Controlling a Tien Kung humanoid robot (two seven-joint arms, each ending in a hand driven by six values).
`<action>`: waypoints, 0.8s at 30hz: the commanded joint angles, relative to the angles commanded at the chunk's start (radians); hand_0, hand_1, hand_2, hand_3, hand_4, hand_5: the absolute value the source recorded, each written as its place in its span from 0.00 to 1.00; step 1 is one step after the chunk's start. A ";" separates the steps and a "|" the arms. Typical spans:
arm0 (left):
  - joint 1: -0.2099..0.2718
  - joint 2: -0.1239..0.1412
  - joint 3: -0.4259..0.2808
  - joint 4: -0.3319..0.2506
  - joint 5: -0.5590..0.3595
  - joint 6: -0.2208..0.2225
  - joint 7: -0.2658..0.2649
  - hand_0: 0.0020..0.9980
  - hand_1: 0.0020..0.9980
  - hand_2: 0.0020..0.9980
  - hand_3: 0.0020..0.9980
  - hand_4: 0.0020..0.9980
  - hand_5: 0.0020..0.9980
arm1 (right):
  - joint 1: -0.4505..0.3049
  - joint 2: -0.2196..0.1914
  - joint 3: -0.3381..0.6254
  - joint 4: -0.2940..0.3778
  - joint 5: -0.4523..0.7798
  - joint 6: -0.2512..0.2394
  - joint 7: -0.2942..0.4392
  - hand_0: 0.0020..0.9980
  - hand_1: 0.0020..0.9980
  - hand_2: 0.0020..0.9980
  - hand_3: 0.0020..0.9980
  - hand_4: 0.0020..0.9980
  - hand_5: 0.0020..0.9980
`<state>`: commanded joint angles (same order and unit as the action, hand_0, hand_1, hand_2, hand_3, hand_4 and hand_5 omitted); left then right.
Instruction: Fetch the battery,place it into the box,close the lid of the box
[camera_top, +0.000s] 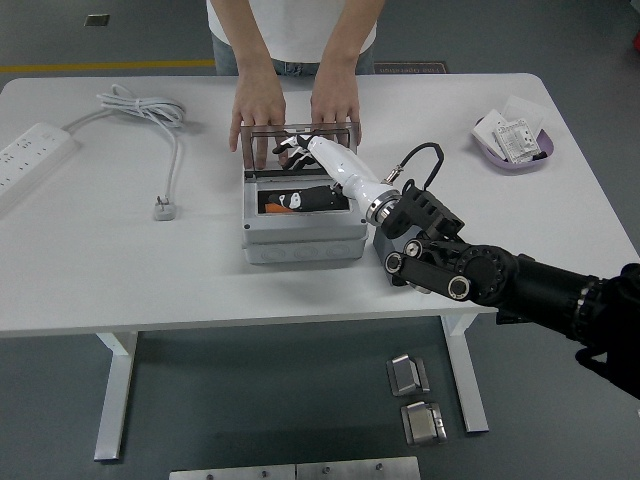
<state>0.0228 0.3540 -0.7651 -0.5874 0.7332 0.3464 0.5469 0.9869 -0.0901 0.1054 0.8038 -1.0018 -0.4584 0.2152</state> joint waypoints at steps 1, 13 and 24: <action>0.000 -0.001 0.001 0.000 -0.001 0.001 -0.001 0.58 0.64 0.59 0.60 0.60 0.15 | -0.003 -0.003 0.010 0.007 -0.009 0.003 -0.005 0.72 0.62 0.62 0.76 0.96 0.30; 0.015 -0.011 0.008 0.000 -0.021 0.010 -0.007 0.58 0.64 0.59 0.60 0.60 0.15 | -0.107 -0.095 0.247 0.214 -0.215 0.076 -0.114 0.73 0.63 0.62 0.77 0.97 0.33; 0.011 -0.005 0.003 0.000 -0.013 0.008 -0.003 0.58 0.64 0.59 0.60 0.60 0.14 | 0.000 -0.122 0.277 0.172 -0.180 0.098 -0.119 0.72 0.62 0.62 0.76 0.97 0.37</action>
<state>0.0334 0.3490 -0.7621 -0.5878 0.7203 0.3541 0.5436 0.9871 -0.2123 0.3824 0.9758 -1.1820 -0.3603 0.0965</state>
